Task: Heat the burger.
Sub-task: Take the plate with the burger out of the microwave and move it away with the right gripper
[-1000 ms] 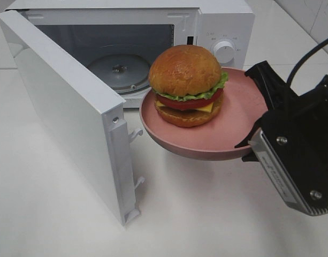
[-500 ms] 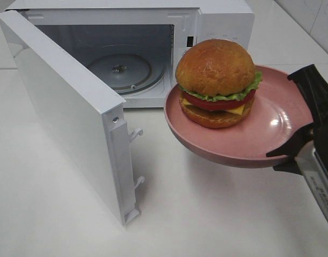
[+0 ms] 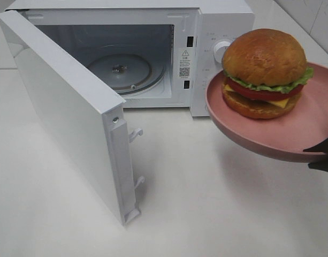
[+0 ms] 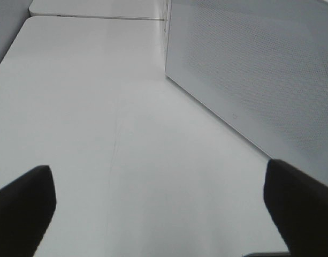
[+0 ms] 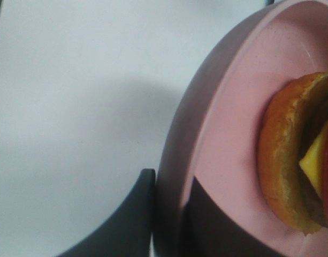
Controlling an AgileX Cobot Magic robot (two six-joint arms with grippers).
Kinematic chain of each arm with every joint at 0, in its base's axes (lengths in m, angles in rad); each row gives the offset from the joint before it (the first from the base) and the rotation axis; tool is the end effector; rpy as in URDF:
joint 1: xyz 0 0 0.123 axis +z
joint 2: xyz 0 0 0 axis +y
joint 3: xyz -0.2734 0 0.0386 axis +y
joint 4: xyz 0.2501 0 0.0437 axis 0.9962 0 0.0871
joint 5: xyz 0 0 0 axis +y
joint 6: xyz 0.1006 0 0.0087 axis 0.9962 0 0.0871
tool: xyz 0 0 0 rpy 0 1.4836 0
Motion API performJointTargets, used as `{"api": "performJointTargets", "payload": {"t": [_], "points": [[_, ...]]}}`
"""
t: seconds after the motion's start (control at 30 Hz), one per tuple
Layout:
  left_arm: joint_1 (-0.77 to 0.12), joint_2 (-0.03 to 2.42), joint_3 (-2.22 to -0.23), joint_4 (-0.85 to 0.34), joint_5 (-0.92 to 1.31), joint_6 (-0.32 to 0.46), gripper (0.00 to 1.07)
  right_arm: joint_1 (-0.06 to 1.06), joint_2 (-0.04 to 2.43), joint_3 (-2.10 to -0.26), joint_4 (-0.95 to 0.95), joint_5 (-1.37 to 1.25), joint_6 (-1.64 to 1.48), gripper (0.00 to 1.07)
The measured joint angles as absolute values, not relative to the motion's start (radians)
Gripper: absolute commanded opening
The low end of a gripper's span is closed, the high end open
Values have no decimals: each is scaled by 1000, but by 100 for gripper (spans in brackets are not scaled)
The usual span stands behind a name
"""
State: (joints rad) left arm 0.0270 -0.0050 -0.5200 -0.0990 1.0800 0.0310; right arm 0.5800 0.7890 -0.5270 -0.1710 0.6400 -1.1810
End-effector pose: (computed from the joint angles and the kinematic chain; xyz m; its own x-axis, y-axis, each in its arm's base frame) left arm 0.0110 -0.0085 0.2781 -0.4497 -0.0279 -0.8928 0.0439 0.9976 -0.0532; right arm 0.1370 0.0774 0.2490 0.3202 -0.9419 -0.1013 -0.7068 -0.1663 -0.6876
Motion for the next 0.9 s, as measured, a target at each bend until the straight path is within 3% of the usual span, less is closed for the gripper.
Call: {"api": "performJointTargets", "payload": {"t": [0.9], "points": [[27, -5, -520, -99, 1080, 31, 98, 580, 785, -527, -569, 867, -289, 0]]}}
